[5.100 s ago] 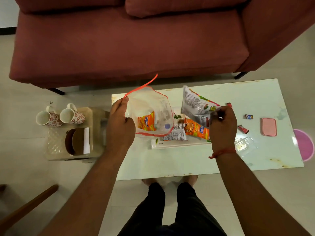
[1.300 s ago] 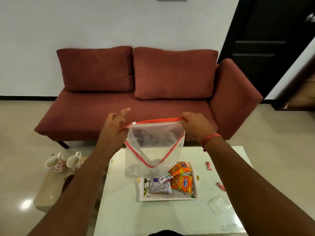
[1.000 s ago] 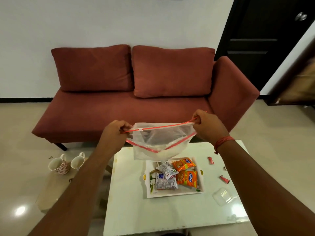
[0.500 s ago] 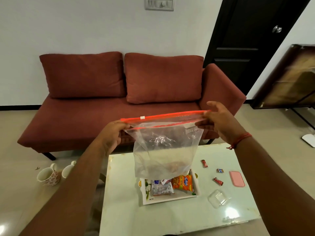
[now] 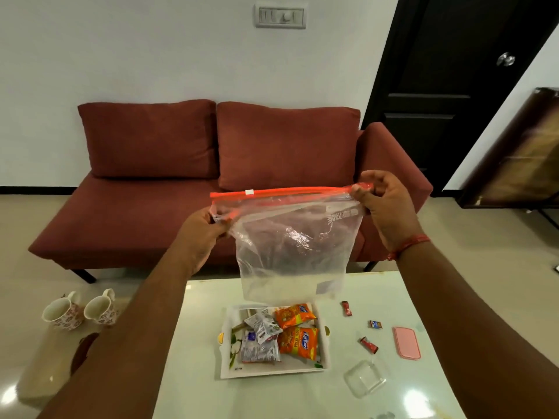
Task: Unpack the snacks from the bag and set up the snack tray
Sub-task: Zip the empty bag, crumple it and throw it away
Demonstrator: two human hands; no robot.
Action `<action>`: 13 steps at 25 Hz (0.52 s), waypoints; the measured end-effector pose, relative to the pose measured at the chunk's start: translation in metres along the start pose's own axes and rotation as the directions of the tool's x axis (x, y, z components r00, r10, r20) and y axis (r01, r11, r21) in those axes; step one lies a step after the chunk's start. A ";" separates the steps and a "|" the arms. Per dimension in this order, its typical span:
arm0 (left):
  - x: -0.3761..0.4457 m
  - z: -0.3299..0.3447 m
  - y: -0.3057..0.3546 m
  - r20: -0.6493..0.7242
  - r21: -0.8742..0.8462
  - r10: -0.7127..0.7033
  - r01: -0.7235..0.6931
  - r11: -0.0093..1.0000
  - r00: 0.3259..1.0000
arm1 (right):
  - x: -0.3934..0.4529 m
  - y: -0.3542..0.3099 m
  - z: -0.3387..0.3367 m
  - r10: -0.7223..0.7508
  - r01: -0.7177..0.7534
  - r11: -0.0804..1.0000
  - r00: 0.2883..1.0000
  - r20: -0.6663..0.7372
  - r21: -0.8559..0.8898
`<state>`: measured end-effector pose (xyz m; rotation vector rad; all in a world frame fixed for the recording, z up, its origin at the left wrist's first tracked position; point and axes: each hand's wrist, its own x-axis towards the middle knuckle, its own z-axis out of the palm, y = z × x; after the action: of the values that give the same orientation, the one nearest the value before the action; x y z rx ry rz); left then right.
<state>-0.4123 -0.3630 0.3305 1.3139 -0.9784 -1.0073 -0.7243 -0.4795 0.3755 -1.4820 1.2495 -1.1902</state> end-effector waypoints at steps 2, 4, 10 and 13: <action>0.009 0.030 -0.001 -0.167 0.061 -0.044 0.055 0.997 0.985 | 0.016 0.009 -0.017 -0.027 0.028 0.999 0.999 -0.029 0.025; 0.012 0.056 0.000 -0.232 -0.023 -0.064 0.060 0.998 0.971 | 0.027 0.021 -0.034 -0.058 0.057 0.975 0.998 -0.001 0.213; 0.020 0.101 0.010 -0.477 -0.258 -0.109 -0.020 0.966 0.872 | 0.031 0.096 -0.056 0.027 -0.116 0.941 0.962 0.271 0.318; 0.017 0.104 0.019 -0.481 -0.312 -0.189 0.035 0.949 0.856 | 0.021 0.113 -0.039 0.021 -0.230 0.942 0.766 0.642 0.244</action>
<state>-0.5064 -0.4087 0.3518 1.2992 -0.3348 -0.7931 -0.7832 -0.5185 0.2771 -1.3644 0.6445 -0.6539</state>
